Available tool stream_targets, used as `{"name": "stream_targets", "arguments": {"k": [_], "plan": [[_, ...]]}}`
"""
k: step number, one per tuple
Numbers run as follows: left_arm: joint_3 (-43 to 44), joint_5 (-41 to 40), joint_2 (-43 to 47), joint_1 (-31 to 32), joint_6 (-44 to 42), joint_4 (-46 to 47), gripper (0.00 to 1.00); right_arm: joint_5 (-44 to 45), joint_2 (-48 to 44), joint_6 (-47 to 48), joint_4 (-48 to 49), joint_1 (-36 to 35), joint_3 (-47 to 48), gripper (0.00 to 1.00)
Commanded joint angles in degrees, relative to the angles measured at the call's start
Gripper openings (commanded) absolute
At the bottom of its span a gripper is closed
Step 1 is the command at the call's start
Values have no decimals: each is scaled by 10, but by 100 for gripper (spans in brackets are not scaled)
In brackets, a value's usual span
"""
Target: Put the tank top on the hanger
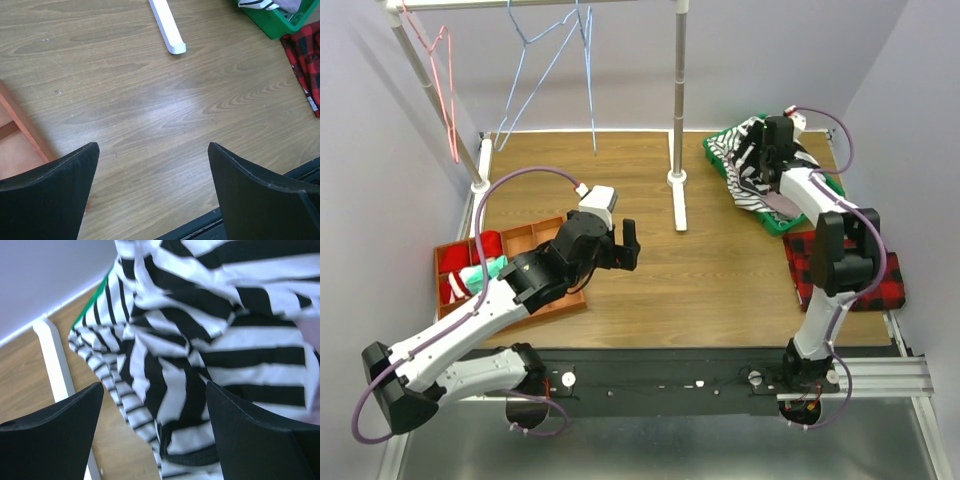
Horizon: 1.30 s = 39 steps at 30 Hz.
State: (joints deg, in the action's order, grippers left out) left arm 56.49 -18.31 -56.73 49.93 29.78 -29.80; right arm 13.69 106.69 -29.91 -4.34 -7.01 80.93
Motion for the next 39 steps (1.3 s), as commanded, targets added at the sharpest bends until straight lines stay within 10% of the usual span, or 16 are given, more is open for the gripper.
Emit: {"name": "stream_targets", "arguments": {"k": [1,9,15,31,39], "plan": [[9,6,18,-4,-14,-23,99,46,93,10,-41,6,123,89],[1,-4,38,-7,-18,-25,99,23,144,20,-81,7,185,62],[0,-3,41,-8,-17,-25,99,27,96,26,-121,7,211,1],[13,4,32,-11,1,4,99,-48,-30,26,-226,10,511,1],[23,-23,48,-14,8,4,99,-195,-150,-22,-239,9,463,1]]}}
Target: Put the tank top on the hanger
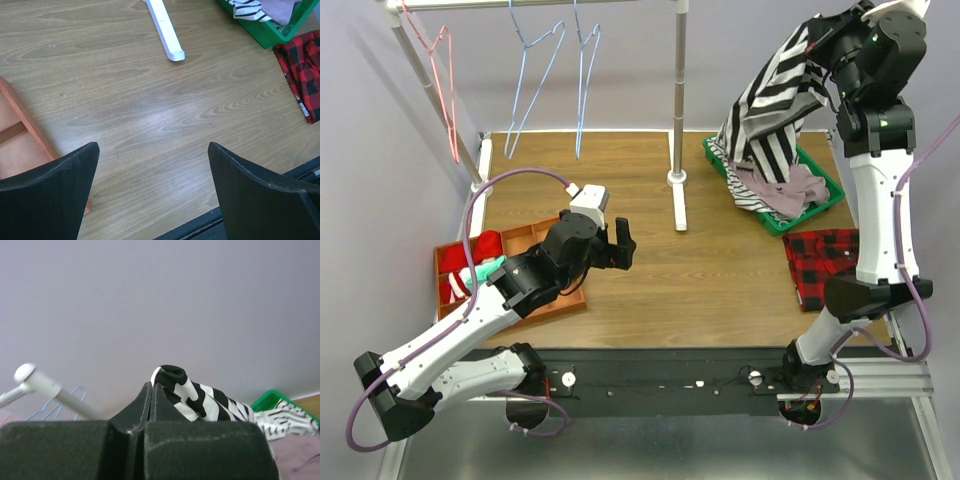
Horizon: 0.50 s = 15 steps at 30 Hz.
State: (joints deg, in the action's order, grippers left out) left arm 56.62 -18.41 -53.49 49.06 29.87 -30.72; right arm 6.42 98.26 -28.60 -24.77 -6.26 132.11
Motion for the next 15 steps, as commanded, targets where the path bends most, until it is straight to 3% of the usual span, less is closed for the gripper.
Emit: {"name": "stream_targets", "arguments": {"k": [1,8,9,13,15], "plan": [[21,-25,17,-5,8,12,99,-141,-88,-51,-27,3,-125,1],[-8,-24,35,-12,26,36,99,-331,-276,-130,99,-14,-435,1],[-10,-24,34,-14,32,40,99,-370,-285,-140,107,-21,-445,1],[-14,-16,21,-20,41,52,99,-367,-305,-142,99,-126,-434,1],[-15,-7,12,-23,43,58,99,-374,-311,-141,85,-142,-408,1]]}}
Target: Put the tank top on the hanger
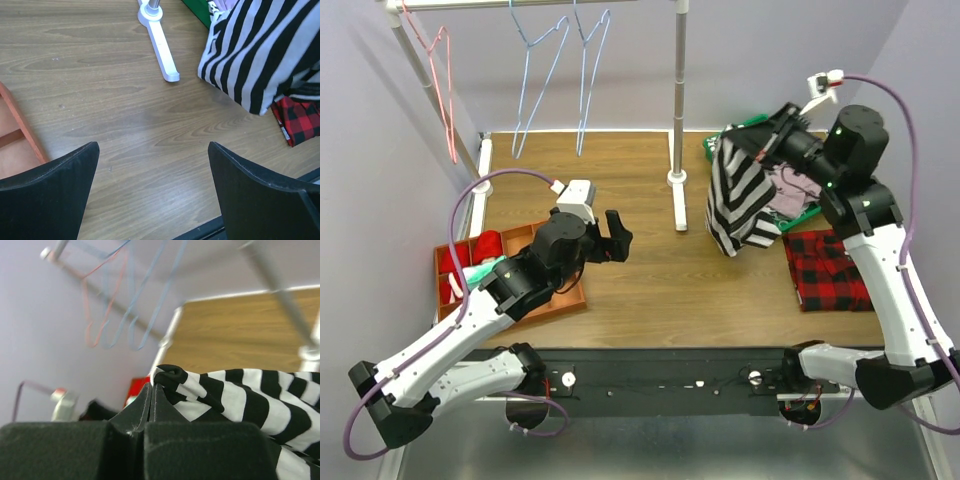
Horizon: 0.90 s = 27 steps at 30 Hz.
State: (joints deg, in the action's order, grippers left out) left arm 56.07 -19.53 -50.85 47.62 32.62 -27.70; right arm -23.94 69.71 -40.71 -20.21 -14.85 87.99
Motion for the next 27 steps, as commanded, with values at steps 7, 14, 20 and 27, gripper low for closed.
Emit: {"name": "stream_targets", "arguments": {"k": [7,14,20,27], "plan": [[-27,28,-28,-19,33,59,99,30,-113,15,-39,-58,-70,1],[-72,37,-18,-29,55,72,99,102,-299,-82,-26,-58,-529,21],[-133,20,-21,-38,116,82,99,103,-362,-72,-72,-58,-641,64],[-175,-39,-30,-48,181,63,97,151,-192,18,60,-61,-557,68]]}}
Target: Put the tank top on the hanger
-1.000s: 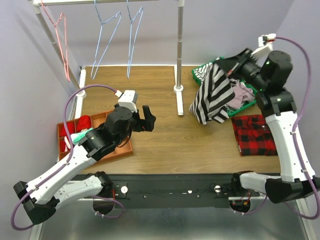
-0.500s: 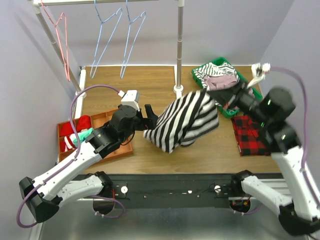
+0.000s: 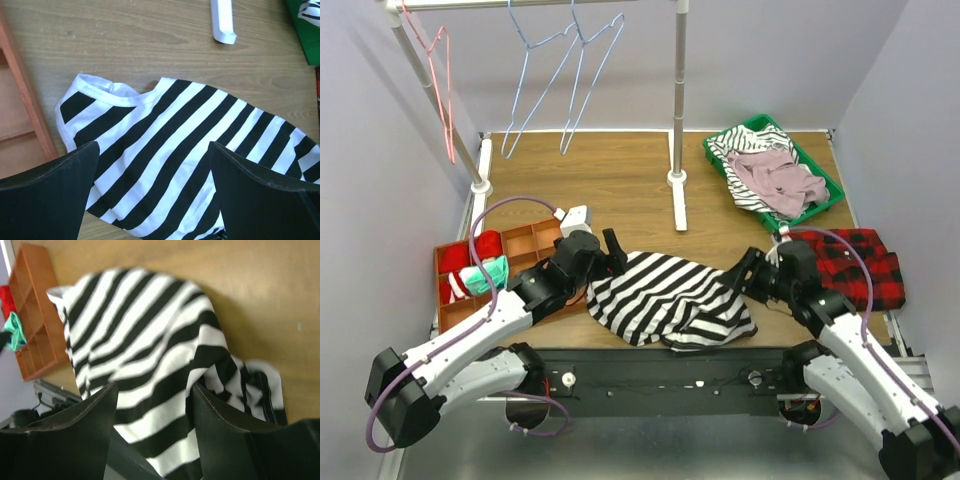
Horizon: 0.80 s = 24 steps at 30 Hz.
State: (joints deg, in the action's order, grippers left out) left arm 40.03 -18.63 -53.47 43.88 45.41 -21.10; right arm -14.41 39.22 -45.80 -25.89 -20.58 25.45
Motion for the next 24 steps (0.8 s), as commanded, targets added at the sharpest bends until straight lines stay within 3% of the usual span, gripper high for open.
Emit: {"name": "stream_targets", "arguments": {"k": [1,5,8,12,17,19,24], "plan": [[-14,-49,-11,-14,55,-3,96,68,133,77,137,-9,77,68],[-22,-56,-34,-42,70,-7,88,101,246,102,242,-77,155,66],[-40,-52,-52,-71,73,30,85,162,369,129,217,-140,227,65],[-14,-43,-122,-90,56,53,79,180,409,128,243,-150,241,68],[0,-63,-201,-89,90,75,70,89,487,163,263,-153,284,72],[0,-73,-224,-89,98,78,59,66,545,166,261,-156,313,72],[-8,-80,-254,-89,108,96,47,84,625,182,235,-185,346,72]]}}
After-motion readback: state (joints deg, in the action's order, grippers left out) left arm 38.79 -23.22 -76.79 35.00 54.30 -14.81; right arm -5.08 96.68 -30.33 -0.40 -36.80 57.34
